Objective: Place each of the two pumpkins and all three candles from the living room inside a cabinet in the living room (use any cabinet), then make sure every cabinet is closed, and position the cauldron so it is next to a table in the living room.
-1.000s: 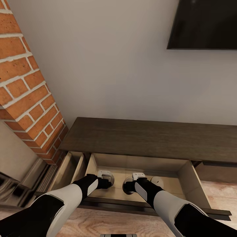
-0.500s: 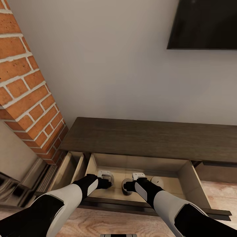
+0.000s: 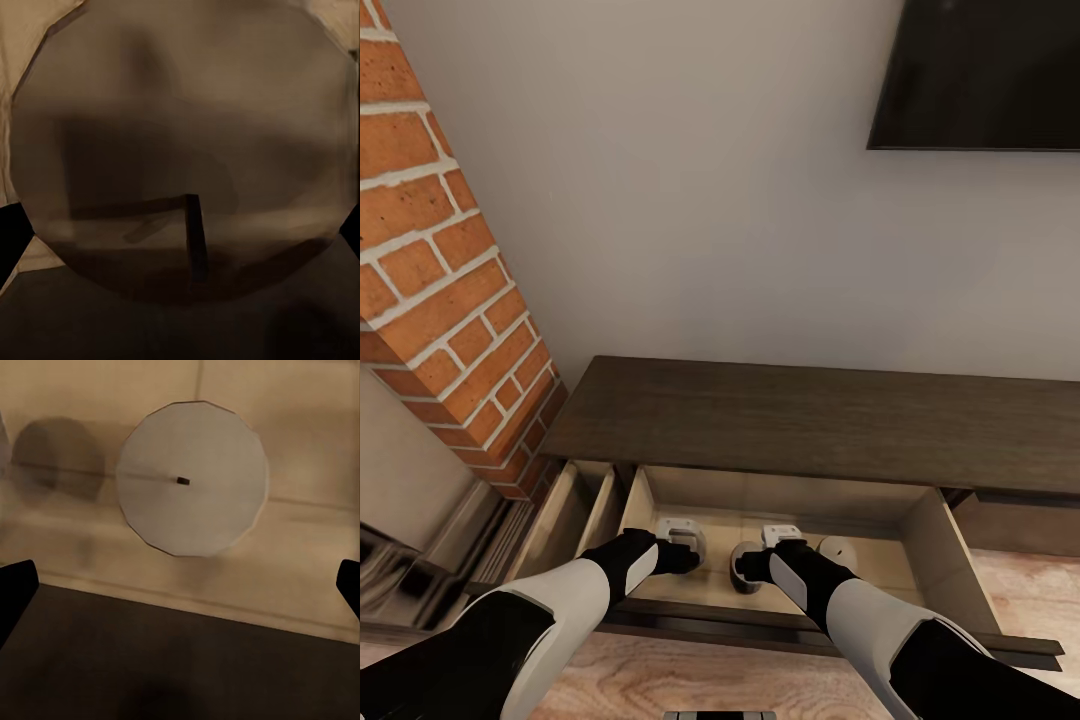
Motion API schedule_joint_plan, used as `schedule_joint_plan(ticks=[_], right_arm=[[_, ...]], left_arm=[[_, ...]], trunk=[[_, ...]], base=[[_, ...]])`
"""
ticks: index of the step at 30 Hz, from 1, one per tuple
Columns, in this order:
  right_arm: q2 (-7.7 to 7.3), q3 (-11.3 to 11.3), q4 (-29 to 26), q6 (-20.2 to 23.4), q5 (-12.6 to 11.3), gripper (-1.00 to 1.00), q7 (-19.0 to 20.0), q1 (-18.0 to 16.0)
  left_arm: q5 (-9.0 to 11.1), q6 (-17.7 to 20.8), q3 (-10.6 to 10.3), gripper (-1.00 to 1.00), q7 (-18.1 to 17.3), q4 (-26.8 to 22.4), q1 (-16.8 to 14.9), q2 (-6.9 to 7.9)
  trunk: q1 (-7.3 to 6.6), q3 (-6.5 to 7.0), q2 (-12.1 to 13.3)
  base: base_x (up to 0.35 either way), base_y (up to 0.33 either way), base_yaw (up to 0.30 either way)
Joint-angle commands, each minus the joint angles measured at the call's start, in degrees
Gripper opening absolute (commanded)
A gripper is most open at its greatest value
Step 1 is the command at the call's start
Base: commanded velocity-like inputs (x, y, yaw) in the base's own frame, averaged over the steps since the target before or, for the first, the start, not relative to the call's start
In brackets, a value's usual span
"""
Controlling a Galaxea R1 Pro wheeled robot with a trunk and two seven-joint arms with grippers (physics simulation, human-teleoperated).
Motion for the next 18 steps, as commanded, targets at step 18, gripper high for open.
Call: schedule_joint_plan(ticks=[18], right_arm=[[0.00,0.40,-0.07,0.21,-0.49,1.00,-0.39,-0.02]], left_arm=[[0.50,0.24,-0.49,1.00,-0.15,-0.03,-0.02,0.00]], trunk=[[-0.01,-0.04,-0.02]], base=[[0.000,0.000,0.000]])
